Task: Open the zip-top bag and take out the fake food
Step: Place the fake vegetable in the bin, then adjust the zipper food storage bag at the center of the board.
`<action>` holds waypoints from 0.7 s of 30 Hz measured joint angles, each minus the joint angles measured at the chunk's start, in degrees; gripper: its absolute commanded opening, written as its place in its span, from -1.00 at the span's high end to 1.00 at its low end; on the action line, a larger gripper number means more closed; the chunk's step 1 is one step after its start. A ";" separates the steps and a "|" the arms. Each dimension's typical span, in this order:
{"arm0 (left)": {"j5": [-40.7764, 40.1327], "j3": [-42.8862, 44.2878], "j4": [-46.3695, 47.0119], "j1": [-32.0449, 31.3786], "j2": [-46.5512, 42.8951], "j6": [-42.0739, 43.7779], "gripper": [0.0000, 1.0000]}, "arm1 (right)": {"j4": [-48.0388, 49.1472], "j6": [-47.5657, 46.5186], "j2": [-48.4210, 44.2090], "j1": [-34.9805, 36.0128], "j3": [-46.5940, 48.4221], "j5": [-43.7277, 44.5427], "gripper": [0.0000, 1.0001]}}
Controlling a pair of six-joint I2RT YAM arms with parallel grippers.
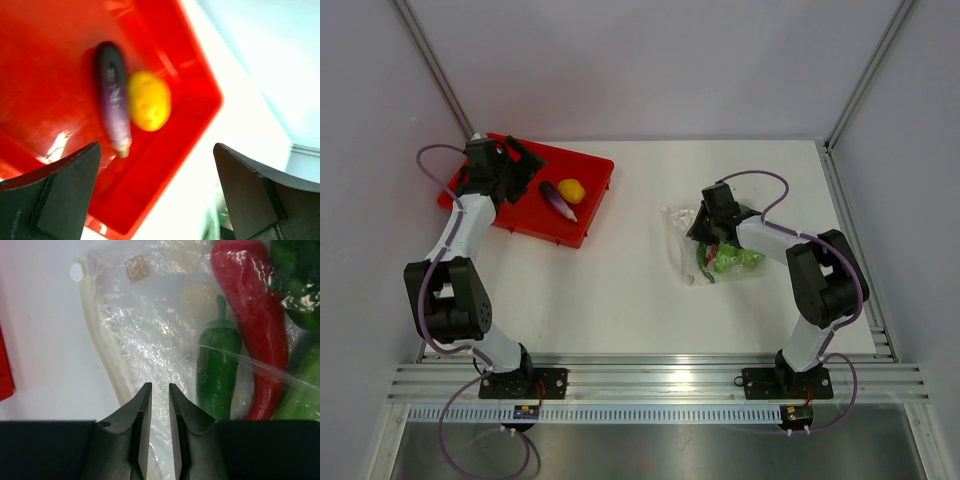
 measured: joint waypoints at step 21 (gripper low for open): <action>5.70 -16.65 8.20 -12.37 -17.62 -11.58 -0.79 | 0.59 0.00 -0.17 0.00 -0.11 0.00 0.37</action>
